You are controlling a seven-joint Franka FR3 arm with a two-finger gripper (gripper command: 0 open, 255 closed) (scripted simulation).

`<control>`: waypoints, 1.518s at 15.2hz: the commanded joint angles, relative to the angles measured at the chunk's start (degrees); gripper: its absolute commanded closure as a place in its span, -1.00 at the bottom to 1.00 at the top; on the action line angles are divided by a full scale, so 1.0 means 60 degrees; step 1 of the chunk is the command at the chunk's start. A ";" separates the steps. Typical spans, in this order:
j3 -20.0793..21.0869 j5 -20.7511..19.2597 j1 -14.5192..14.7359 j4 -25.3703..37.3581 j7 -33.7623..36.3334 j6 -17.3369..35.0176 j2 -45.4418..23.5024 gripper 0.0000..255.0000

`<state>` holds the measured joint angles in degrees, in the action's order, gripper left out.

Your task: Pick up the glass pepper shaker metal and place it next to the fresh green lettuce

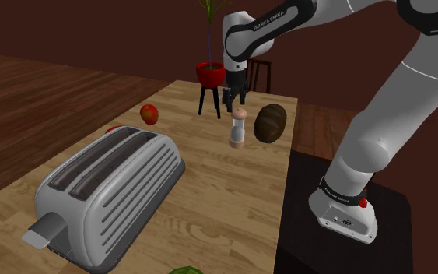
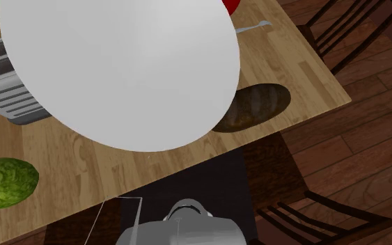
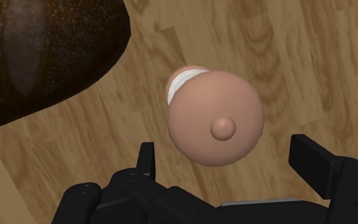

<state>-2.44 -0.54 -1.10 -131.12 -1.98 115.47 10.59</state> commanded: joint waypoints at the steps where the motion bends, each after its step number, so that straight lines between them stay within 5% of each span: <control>1: 0.0002 -0.0002 0.0002 -0.0215 0.0006 0.0303 -0.0084 -1.00; 11: 0.0000 0.0001 0.0002 -0.0443 0.0003 0.0645 -0.0199 -1.00; 12: 0.0000 0.0001 0.0002 -0.0443 0.0003 0.0645 -0.0199 1.00; 23: 0.0002 -0.0002 0.0002 -0.0298 0.0006 0.0381 -0.0079 1.00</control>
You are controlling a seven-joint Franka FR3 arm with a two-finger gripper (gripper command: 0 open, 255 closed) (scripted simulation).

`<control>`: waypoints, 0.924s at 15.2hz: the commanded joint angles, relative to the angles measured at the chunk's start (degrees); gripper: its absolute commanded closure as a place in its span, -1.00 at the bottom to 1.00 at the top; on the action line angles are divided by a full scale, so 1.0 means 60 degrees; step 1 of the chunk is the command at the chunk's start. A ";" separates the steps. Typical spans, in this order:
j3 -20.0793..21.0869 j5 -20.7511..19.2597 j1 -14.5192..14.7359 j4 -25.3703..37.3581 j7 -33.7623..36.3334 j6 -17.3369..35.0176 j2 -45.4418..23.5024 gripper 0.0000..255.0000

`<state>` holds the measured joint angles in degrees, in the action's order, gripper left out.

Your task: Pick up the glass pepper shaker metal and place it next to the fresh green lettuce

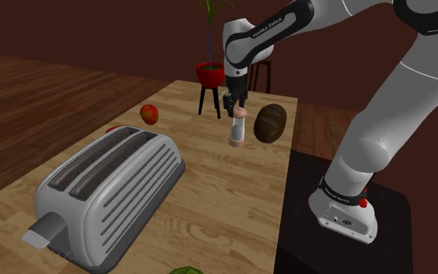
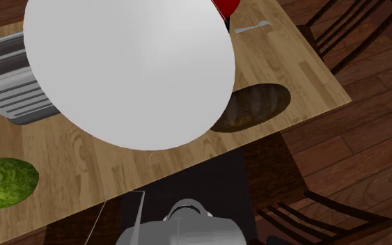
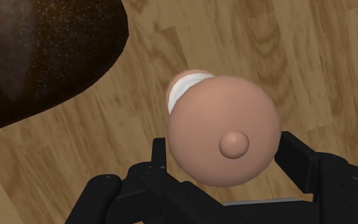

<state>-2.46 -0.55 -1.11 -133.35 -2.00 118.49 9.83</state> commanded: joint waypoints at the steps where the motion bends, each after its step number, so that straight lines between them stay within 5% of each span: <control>1: 0.0007 -0.0001 0.0004 0.0153 0.0010 -0.0255 0.0101 1.00; 14: 0.0022 -0.0011 0.0006 0.1337 0.0022 -0.1962 0.0625 1.00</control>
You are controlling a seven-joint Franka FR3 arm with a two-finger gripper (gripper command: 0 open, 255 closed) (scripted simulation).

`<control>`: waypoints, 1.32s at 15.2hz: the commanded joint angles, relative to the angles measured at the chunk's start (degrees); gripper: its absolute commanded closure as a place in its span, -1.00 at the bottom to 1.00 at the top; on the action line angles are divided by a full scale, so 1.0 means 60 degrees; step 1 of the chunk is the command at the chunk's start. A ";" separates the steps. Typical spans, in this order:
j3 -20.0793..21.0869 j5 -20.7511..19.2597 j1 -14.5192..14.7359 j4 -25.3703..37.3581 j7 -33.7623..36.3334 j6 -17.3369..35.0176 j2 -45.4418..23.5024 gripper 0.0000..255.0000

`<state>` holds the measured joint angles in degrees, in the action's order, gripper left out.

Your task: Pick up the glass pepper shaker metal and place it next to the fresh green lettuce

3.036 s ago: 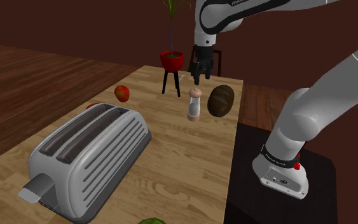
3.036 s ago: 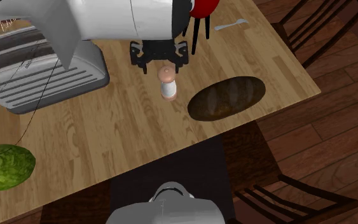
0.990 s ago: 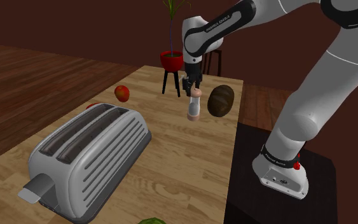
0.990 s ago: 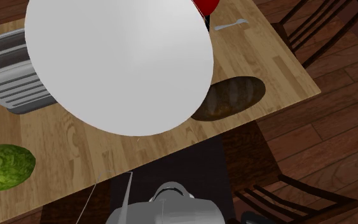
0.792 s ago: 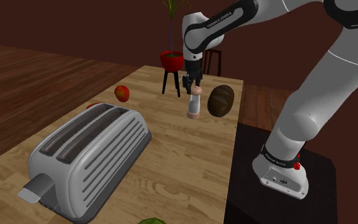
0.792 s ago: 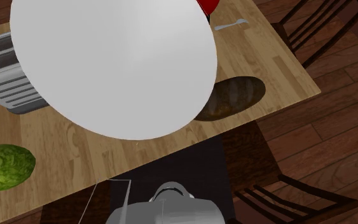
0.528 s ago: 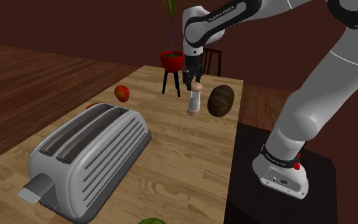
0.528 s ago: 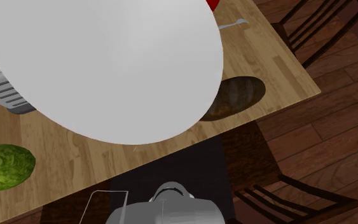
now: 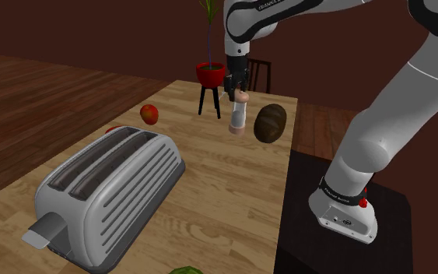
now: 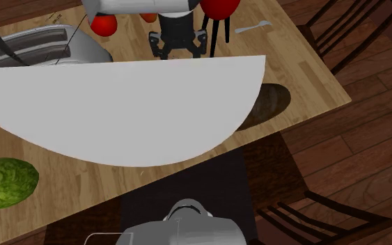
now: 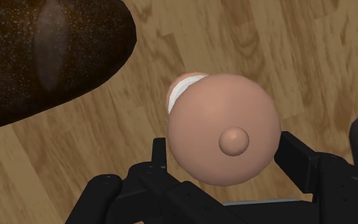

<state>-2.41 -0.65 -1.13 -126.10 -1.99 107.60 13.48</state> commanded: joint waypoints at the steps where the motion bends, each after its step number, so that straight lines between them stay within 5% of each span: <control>1: 0.0014 0.0005 0.0010 0.0234 0.0020 -0.0277 0.0041 1.00; 20: 0.0030 0.0012 0.0017 0.2601 0.0017 -0.2722 0.0119 1.00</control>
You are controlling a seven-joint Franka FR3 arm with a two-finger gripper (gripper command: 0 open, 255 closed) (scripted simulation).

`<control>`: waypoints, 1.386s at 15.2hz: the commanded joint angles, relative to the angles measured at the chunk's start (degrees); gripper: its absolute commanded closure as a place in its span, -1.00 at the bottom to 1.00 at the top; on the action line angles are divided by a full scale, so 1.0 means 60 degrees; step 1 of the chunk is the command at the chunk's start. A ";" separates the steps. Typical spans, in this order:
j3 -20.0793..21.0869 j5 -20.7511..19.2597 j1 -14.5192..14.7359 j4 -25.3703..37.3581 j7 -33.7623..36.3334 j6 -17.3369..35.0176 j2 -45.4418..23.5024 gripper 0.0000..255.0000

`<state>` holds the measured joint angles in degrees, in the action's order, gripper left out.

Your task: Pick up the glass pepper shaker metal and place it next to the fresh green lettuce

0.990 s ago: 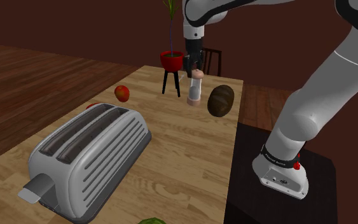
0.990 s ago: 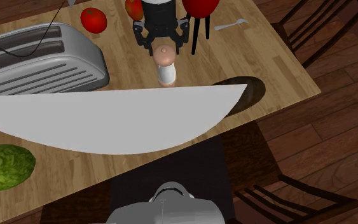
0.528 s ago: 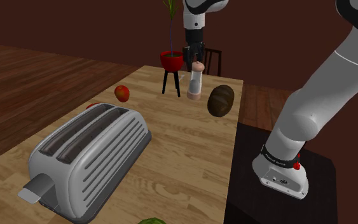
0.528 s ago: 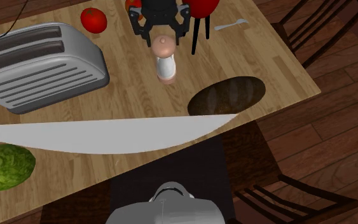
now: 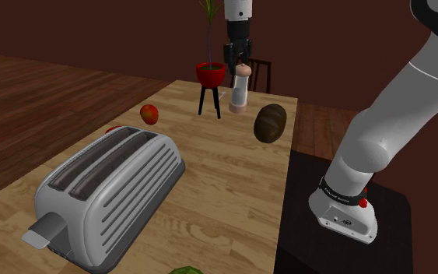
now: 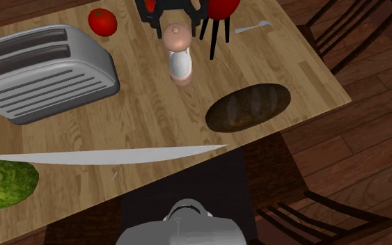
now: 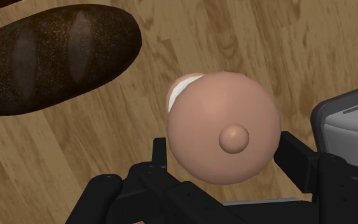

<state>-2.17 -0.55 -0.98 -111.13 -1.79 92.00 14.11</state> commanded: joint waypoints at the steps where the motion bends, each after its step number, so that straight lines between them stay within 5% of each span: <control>1: -0.0010 -0.0004 -0.0007 0.0253 -0.0018 -0.0251 -0.0003 1.00; 14: -0.0009 0.0010 -0.0002 0.2309 -0.0032 -0.1908 -0.0403 1.00; 21: 0.0844 0.0380 0.0497 0.0765 0.1314 -0.1953 0.1196 1.00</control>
<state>2.33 1.40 1.69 -105.87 5.16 80.81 20.08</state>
